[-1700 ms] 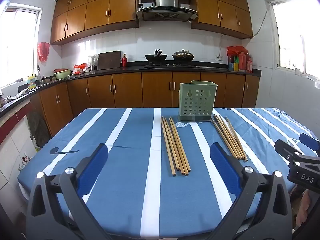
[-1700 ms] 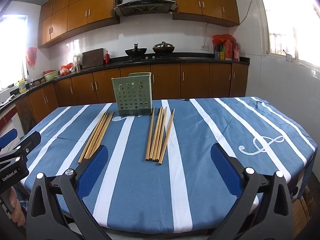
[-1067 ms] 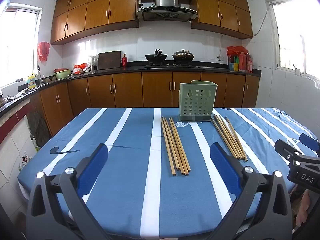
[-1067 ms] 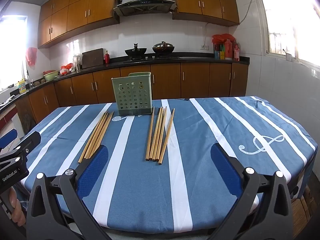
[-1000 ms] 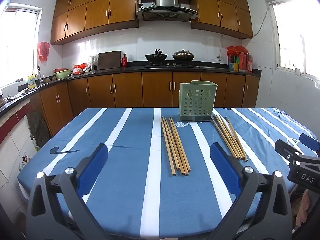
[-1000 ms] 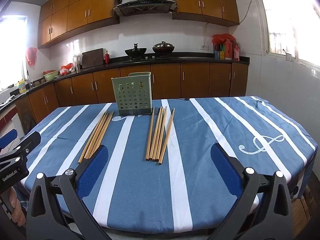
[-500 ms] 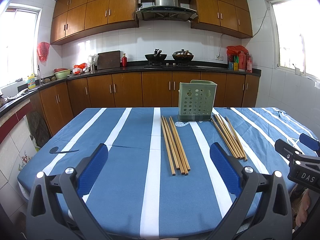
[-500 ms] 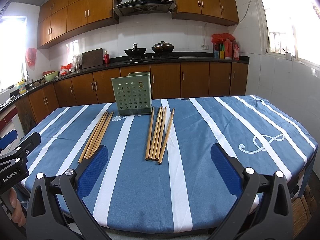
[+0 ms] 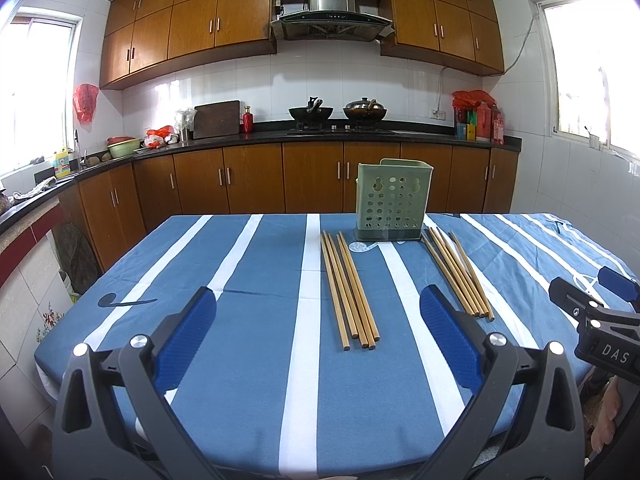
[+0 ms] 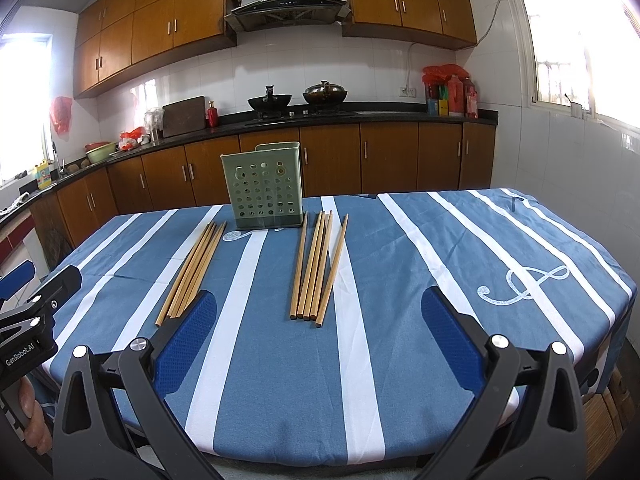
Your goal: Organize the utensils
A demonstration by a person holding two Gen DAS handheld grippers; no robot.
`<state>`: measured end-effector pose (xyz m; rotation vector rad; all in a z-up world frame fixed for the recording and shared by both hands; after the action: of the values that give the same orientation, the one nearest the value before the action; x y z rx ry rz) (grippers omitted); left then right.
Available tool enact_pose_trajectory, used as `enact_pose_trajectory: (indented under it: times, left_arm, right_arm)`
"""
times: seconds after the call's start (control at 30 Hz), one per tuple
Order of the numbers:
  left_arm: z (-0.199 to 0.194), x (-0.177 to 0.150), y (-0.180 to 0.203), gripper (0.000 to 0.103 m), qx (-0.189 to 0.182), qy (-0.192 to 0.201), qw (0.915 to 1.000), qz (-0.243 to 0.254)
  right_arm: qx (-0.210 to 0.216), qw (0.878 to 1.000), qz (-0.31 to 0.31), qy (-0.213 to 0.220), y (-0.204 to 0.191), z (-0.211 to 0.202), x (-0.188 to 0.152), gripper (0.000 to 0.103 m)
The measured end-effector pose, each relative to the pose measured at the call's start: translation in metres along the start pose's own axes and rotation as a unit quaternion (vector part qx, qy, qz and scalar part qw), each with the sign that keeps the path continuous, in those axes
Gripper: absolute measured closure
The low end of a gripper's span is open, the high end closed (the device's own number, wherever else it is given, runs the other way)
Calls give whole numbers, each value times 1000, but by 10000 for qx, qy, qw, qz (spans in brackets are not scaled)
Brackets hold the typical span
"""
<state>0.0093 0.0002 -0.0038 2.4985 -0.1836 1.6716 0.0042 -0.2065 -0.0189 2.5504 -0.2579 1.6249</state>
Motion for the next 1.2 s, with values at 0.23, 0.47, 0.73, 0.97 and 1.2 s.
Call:
enact_pose_trajectory:
  times: [0.23,0.47,0.73,0.97,1.2]
  left_arm:
    - [0,0,0,4,1,-3,10000,-1]
    - [0,0,0,4,-3,-6,10000,2]
    - [0,-1,0,4,2,-9,10000,2]
    - [0,-2,1,4,2,-9,10000,2]
    - [0,-2,1,4,2,-13,10000,4]
  right_arm:
    - [4,10000,5,-5,0,1,0,2]
    - [6,10000,8,-8,0,1,-1,2]
    - [7,10000,13,-13,1,1,-1,2]
    - [9,10000,17,-17,1,1,-1,2]
    - [12,10000,20,-21,2,2,-1,2]
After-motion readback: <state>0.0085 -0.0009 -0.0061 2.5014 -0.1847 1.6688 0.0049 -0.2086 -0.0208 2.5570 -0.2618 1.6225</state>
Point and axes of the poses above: each gripper's, at about its wrist camera, not at the fingertips, and z roughly the way its jaws point, y to its right, x to its top, the point moved 1 cm from there along z, roughly the way its jaws point, and after that the axes turned 10 degrees about -x, right-handed, at the moved point
